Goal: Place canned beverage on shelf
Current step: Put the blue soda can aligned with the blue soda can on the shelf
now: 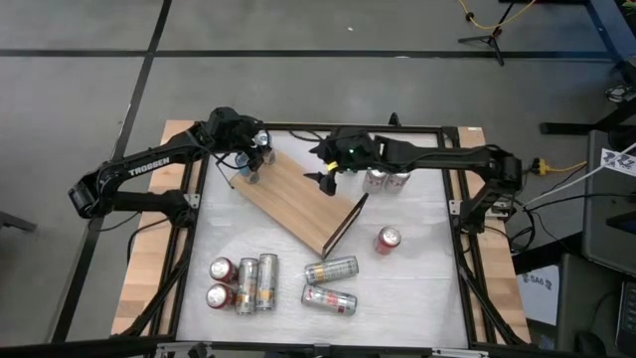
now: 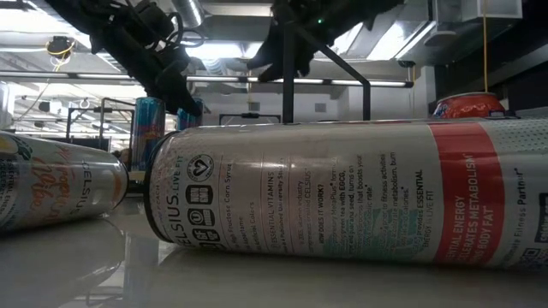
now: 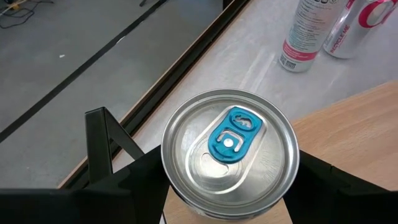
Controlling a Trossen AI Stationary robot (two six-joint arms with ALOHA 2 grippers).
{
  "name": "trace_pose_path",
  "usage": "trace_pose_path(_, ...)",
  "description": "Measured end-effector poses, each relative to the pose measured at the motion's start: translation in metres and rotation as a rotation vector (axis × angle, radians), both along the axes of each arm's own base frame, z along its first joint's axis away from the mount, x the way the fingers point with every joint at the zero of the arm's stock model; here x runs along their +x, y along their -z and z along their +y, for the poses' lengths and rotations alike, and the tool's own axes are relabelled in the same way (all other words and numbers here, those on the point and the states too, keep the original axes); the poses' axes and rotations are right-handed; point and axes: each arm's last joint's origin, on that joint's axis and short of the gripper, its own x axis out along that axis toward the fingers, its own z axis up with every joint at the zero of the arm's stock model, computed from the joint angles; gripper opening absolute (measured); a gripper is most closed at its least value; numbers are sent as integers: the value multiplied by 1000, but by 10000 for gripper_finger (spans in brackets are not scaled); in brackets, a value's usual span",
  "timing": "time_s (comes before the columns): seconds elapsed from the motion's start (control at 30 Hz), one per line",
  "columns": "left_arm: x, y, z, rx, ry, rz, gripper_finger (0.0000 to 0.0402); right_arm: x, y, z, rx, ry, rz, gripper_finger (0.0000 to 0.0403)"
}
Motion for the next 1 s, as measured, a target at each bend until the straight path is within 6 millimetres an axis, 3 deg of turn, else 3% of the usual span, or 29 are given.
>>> trace_pose_path(0.33,0,0,0,1,-1,-1,250,4,12,-1,9,0,47,349)
trace_pose_path(1.0,0,0,0,-2,3,-1,250,4,12,-1,9,0,46,349)
